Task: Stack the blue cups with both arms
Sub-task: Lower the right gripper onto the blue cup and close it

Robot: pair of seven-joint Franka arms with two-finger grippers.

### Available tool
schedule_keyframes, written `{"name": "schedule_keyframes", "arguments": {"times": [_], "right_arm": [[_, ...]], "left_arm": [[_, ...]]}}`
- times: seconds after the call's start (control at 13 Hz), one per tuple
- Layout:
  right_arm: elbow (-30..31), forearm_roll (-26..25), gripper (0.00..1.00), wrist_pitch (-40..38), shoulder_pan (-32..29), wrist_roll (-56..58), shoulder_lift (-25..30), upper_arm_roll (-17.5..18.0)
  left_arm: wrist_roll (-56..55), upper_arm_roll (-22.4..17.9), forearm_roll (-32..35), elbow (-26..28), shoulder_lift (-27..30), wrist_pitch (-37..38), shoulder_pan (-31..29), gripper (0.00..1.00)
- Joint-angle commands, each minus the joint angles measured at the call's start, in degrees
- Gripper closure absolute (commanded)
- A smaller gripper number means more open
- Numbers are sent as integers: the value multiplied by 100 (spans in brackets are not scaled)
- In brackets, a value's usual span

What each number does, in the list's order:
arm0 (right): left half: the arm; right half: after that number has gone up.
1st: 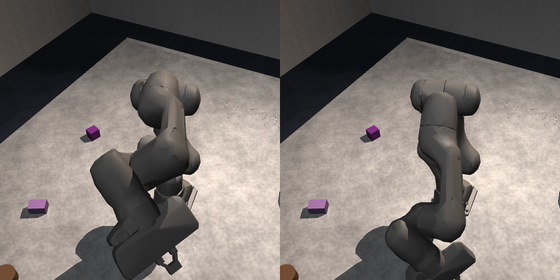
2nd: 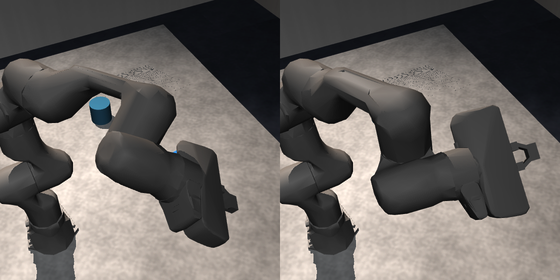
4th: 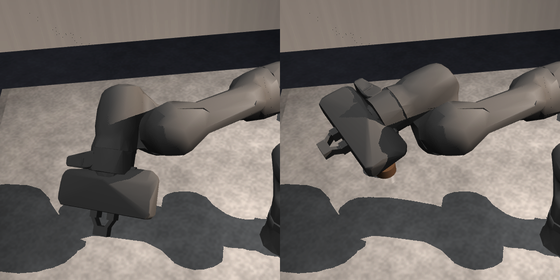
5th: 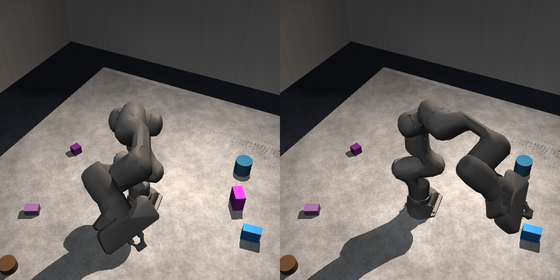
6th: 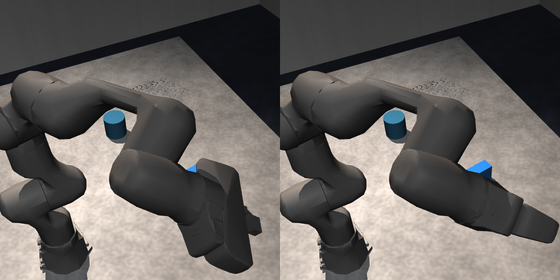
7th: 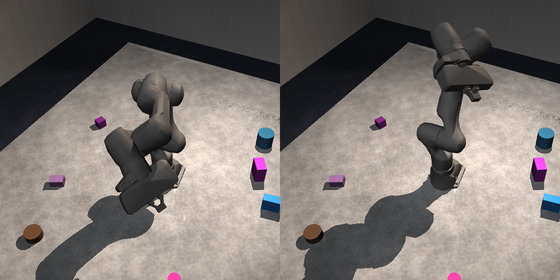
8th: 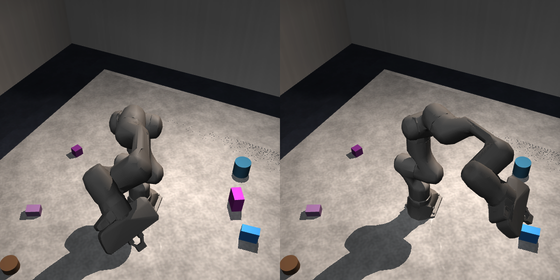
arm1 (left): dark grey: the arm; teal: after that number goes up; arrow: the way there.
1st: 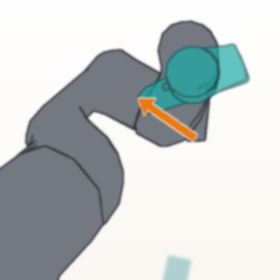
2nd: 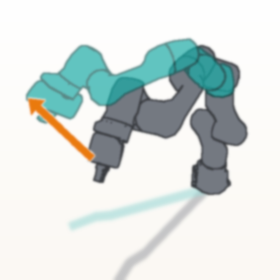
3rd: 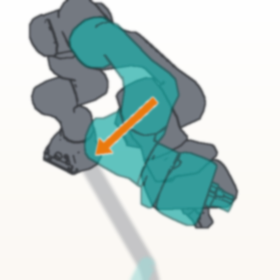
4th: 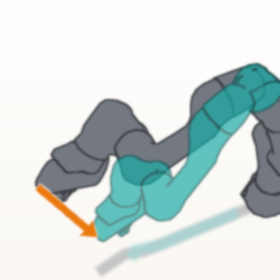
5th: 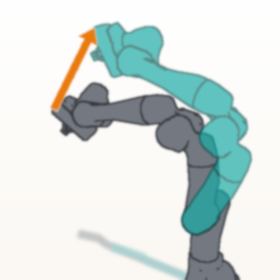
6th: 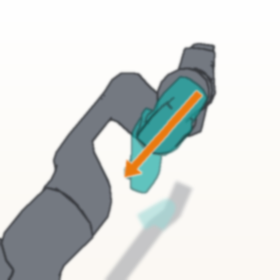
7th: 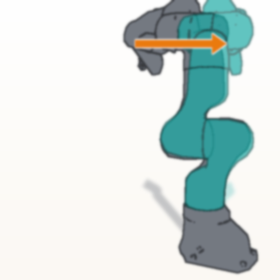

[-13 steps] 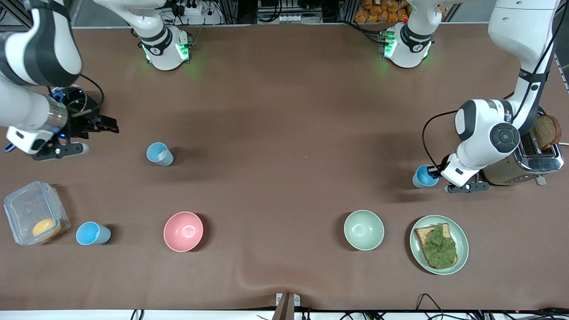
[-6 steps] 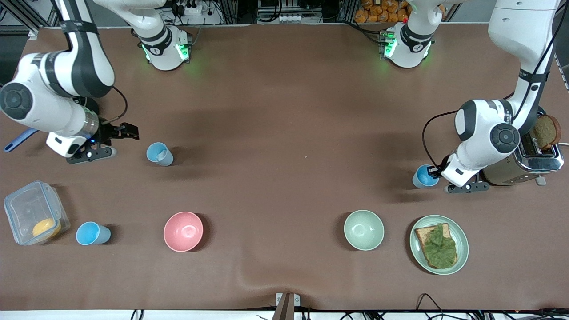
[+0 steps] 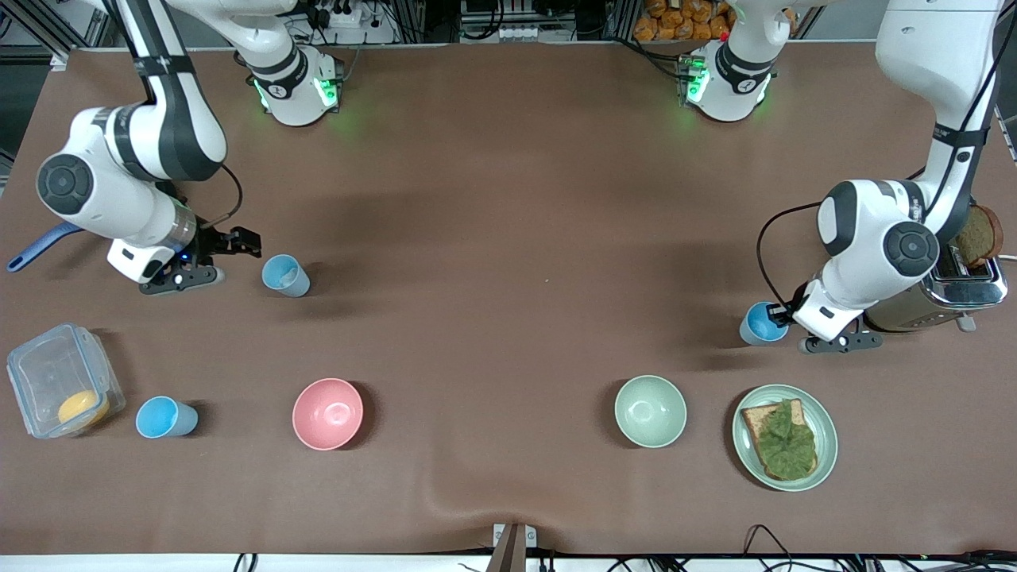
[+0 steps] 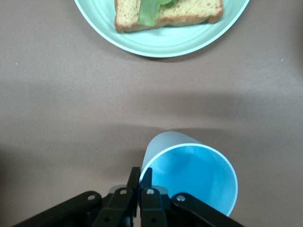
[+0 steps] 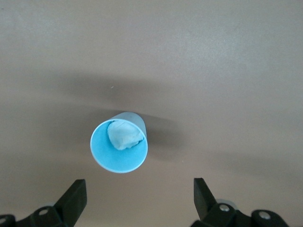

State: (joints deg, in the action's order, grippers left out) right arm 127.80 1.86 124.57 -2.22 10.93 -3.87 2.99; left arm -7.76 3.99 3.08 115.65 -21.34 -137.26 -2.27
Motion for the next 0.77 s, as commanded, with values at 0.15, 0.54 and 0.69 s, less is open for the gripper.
{"name": "schedule_keyframes", "arguments": {"times": [0.15, 0.54, 0.69], "right_arm": [[148, 95, 0, 787, 20, 94, -597, -27], [263, 95, 0, 1324, 11, 94, -948, -27], [315, 95, 0, 1351, 11, 103, -1019, -27]], "left_arm": [[-217, 32, 61, -350, -36, 463, 68, 100], [-217, 32, 61, -333, -98, 463, 77, 100], [-225, 32, 61, -332, -98, 463, 77, 100]]}}
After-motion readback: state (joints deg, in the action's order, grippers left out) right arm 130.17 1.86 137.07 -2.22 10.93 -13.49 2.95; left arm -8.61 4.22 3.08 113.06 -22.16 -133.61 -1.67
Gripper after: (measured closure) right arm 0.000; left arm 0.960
